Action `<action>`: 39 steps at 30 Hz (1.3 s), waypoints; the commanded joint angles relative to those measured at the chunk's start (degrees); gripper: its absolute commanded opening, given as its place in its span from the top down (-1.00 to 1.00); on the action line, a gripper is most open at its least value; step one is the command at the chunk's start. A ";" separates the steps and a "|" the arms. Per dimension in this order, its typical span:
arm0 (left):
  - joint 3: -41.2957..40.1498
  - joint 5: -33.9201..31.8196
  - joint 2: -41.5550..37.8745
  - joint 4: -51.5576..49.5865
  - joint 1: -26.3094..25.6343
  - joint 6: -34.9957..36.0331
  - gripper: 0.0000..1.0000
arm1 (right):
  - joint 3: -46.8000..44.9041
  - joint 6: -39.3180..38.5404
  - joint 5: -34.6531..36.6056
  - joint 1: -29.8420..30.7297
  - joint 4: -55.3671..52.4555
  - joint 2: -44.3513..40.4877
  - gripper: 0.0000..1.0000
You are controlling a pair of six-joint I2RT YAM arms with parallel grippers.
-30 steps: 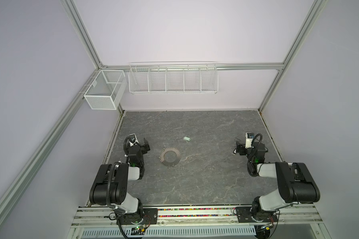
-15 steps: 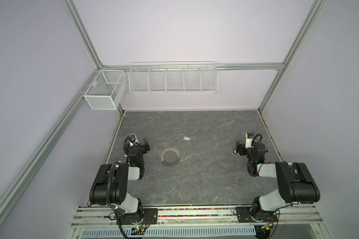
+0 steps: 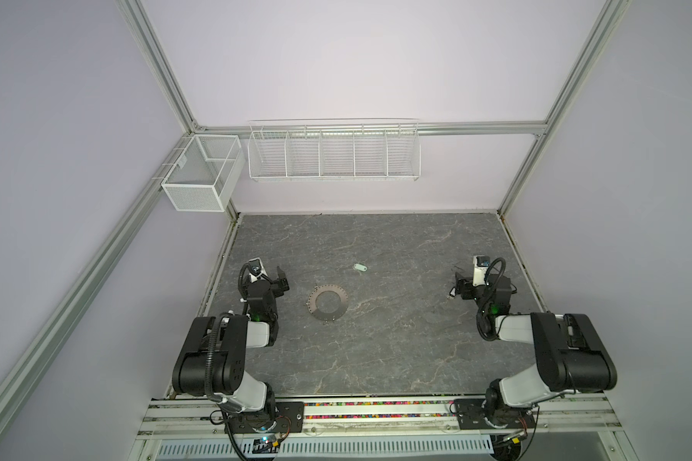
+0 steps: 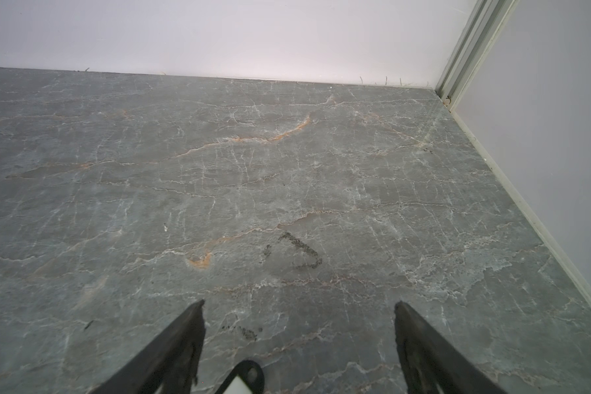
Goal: Attach keys to a key ring
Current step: Pick up the keyring from the center of the table.
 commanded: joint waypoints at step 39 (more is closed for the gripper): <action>35.49 2.98 -0.58 -73.26 -20.66 -23.93 0.53 | 35.73 9.57 -12.44 34.60 -54.01 4.51 0.29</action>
